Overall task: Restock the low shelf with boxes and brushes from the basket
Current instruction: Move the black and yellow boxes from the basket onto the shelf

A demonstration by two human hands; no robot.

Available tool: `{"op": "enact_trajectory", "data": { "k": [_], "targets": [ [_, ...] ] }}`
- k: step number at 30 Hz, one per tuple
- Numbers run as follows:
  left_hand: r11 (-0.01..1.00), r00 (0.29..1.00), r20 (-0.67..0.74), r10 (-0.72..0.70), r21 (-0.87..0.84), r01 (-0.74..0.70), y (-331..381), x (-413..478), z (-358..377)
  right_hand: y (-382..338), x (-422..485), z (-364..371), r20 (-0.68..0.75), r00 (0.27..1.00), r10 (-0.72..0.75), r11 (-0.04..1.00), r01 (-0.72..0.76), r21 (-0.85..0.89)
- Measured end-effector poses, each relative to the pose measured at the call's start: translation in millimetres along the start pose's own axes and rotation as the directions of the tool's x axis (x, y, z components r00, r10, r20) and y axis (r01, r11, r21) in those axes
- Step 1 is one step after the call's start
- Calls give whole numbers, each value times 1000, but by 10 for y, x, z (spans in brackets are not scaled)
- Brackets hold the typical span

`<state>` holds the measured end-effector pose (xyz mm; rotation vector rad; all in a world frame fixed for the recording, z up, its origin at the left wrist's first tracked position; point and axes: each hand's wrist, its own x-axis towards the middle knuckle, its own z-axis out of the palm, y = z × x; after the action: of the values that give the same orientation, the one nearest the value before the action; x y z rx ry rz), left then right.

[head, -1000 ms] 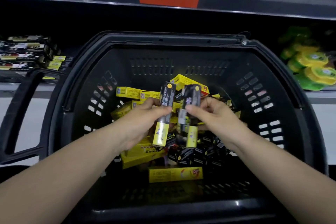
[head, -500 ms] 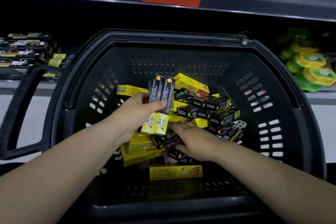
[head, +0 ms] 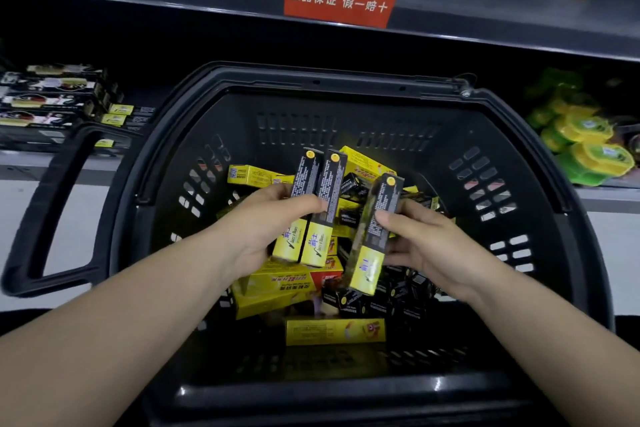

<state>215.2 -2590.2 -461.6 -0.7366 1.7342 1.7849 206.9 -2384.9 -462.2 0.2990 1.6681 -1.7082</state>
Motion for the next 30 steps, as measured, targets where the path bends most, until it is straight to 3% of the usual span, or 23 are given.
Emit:
{"op": "enact_trajectory", "data": {
  "k": [4, 10, 17, 19, 20, 21, 22, 23, 25, 26, 28, 30],
  "targets": [
    [999, 997, 74, -15, -41, 18, -59, -12, 74, 97, 68, 163, 33, 998, -44, 999, 45, -16],
    [986, 996, 87, 22, 163, -36, -138, 2, 67, 167, 124, 170, 62, 996, -60, 998, 61, -3],
    [978, 996, 76, 48, 197, -62, -134, 48, 83, 192, 193, 131, 23, 991, -133, 990, 132, 58],
    [980, 997, 49, 62, 187, -70, -139, 41, 101, 137, 199, 80, 39, 990, -138, 990, 139, -19],
    [981, 997, 26, 67, 180, -70, -134, 42, 100, 87, 197, 22, 38, 988, -151, 978, 155, -140],
    [982, 997, 0, 71, 175, -70, -124, 49, 92, 28, 192, -68, 44, 983, -180, 921, 184, -343],
    [983, 997, -25, 73, 173, -67, -116, 60, 75, -27, 182, -170, 76, 975, -208, 783, 212, -584],
    [983, 996, -45, 72, 172, -63, -107, 70, 55, -47, 181, -272, 133, 973, -187, 572, 218, -791],
    [983, 996, -63, 65, 176, -53, -99, 78, 23, 47, 186, -402, 179, 983, 35, 162, 171, -972],
    [983, 996, -63, 66, 178, -54, -99, 83, 13, 141, 195, -422, 144, 977, 159, 24, 142, -990],
    [980, 996, -61, 67, 191, -54, -103, 87, 11, 327, 230, -382, 111, 955, 276, -84, 139, -987],
    [977, 996, -59, 70, 204, -57, -110, 81, 24, 412, 302, -353, 130, 965, 227, -90, 154, -984]
  ]
}}
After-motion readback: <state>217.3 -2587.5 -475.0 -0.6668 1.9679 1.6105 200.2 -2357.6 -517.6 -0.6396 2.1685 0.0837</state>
